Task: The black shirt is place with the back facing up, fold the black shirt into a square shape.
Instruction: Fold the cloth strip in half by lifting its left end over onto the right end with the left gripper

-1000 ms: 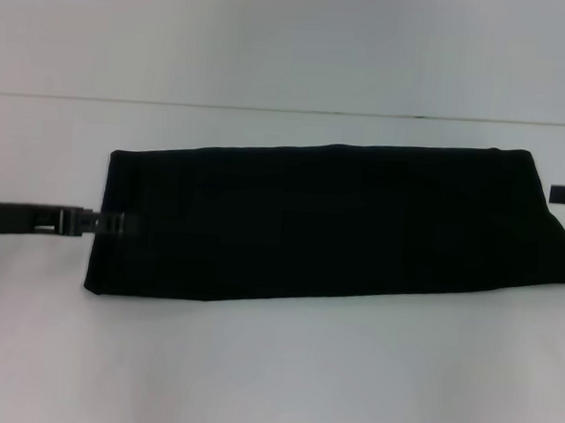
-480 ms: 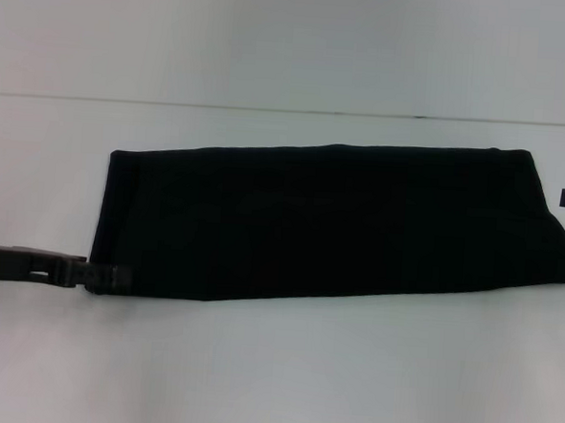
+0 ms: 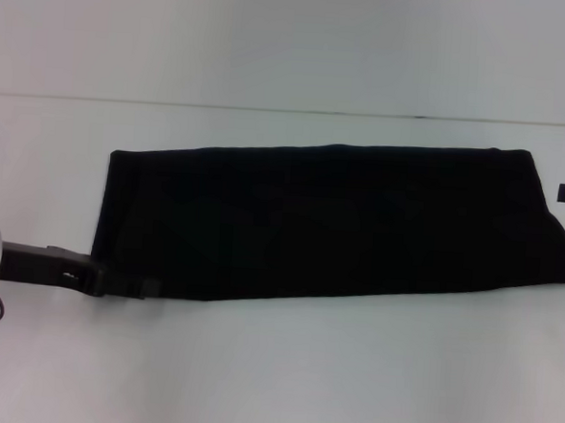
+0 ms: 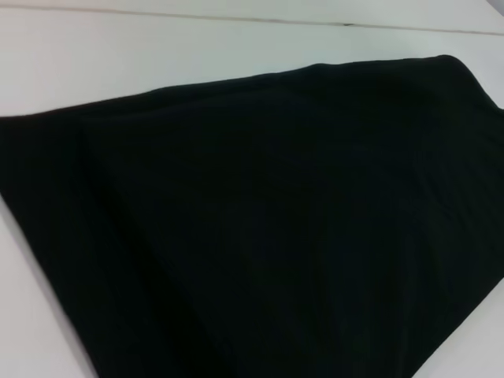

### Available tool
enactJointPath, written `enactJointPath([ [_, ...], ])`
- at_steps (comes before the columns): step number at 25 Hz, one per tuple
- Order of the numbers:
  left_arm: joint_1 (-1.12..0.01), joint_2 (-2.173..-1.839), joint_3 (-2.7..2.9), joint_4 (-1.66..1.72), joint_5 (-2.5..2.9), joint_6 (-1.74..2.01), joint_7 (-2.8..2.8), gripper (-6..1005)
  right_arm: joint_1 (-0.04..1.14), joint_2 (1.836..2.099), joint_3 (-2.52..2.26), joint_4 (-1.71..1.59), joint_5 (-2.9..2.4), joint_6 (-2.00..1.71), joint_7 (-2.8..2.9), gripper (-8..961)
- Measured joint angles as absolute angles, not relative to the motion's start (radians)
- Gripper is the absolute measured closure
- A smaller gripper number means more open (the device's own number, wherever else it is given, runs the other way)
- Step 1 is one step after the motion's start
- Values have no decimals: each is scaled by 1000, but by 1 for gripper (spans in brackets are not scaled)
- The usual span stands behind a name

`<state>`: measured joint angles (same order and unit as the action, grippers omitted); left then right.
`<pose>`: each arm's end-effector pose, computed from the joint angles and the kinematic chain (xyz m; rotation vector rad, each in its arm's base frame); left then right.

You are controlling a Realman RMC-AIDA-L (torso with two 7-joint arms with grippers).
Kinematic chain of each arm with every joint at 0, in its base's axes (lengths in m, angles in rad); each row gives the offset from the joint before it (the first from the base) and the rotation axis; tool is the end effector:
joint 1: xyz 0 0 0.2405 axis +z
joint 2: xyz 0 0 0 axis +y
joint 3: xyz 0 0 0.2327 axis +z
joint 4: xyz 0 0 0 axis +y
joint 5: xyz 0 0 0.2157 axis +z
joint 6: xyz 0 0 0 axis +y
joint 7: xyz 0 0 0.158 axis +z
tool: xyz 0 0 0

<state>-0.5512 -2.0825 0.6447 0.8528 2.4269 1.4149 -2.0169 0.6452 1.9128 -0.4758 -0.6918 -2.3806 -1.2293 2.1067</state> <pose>-0.2897 0.3470 0.0241 -2.4426 -1.3053 -0.1879 0.3118 0.3996 0.0997 -2.0814 1.3670 0.3563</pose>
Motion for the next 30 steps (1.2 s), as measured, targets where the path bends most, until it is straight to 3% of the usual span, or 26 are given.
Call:
enactJointPath([
  [2, -552, -2080, 645, 853, 2428, 1415, -2009, 60, 645, 1913, -476, -691, -2380, -1225, 2107, 26],
  [7, -551, -2075, 633, 852, 2431, 1400, -2009, 237, 645, 1914, -476, -690, -2385, -1224, 2106, 27],
  [18, -548, -2074, 639, 851, 2436, 1400, -2006, 479, 632, 1907, -520, -686, -2405, -1246, 2130, 27],
  [24, -548, -2075, 640, 850, 2436, 1396, -2005, 690, 635, 1905, -529, -645, -2446, -1244, 2136, 26],
  [27, -550, -2074, 640, 842, 2436, 1394, -2003, 913, 637, 1904, -529, -627, -2458, -1231, 2137, 26],
  [30, -552, -2073, 640, 837, 2436, 1392, -2001, 964, 638, 1907, -529, -621, -2459, -1225, 2137, 36],
])
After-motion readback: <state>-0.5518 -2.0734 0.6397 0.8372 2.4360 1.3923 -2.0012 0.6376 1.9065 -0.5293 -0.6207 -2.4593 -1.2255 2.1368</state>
